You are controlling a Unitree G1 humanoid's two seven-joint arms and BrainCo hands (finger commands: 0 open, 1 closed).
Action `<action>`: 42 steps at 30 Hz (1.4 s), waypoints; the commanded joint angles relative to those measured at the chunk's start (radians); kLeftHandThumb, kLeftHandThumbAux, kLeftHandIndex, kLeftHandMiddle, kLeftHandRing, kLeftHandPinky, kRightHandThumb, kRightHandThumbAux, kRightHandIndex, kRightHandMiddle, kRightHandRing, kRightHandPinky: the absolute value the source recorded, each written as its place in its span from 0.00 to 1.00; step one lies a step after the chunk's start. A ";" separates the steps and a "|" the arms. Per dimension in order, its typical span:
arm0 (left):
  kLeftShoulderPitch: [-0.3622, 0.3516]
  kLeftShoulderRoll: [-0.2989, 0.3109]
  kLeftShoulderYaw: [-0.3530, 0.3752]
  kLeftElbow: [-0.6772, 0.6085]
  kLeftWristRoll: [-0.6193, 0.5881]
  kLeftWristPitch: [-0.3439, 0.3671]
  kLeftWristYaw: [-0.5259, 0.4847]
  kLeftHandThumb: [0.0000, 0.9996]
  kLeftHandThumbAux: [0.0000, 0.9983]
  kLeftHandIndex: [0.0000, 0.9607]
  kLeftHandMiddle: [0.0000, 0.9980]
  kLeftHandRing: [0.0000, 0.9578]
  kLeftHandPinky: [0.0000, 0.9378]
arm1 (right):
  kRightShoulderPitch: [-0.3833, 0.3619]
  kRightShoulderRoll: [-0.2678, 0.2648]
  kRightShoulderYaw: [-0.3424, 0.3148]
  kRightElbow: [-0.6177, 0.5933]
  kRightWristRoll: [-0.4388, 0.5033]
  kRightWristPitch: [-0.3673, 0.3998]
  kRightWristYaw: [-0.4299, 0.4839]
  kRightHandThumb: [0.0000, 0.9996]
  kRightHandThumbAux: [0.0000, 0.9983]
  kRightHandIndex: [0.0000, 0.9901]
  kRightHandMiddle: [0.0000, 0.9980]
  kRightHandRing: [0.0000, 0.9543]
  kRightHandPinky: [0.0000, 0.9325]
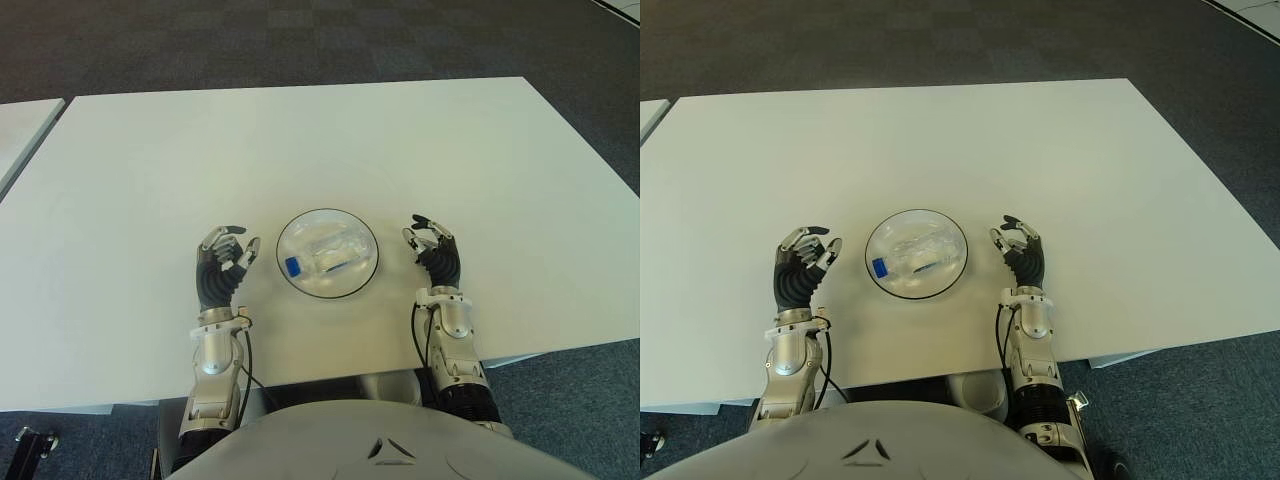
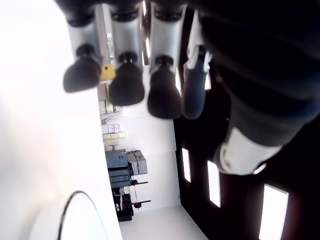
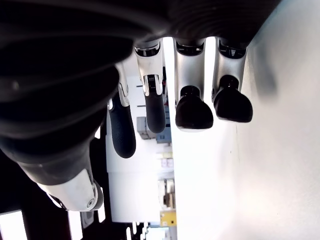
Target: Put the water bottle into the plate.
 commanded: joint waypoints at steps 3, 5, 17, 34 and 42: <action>0.009 -0.010 0.003 -0.012 0.005 0.034 0.008 0.71 0.71 0.45 0.78 0.82 0.84 | 0.002 0.006 0.000 0.010 -0.006 0.011 0.005 0.70 0.73 0.44 0.85 0.88 0.88; 0.010 -0.011 0.003 -0.015 0.006 0.038 0.007 0.71 0.71 0.45 0.78 0.82 0.85 | 0.002 0.005 0.001 0.010 -0.008 0.011 0.005 0.70 0.73 0.44 0.85 0.88 0.88; 0.013 -0.013 0.001 -0.026 0.002 0.044 0.003 0.71 0.71 0.45 0.78 0.81 0.84 | 0.003 0.004 0.005 0.004 -0.011 0.021 0.006 0.70 0.73 0.44 0.85 0.89 0.88; 0.011 -0.006 0.002 -0.013 0.004 0.019 0.002 0.71 0.72 0.45 0.78 0.81 0.84 | 0.002 0.005 0.006 -0.001 -0.024 0.039 0.000 0.70 0.73 0.44 0.85 0.89 0.89; 0.010 -0.007 0.006 -0.019 0.009 0.029 0.007 0.71 0.72 0.45 0.79 0.82 0.85 | -0.001 0.009 0.006 0.001 -0.022 0.034 0.002 0.70 0.73 0.44 0.85 0.89 0.90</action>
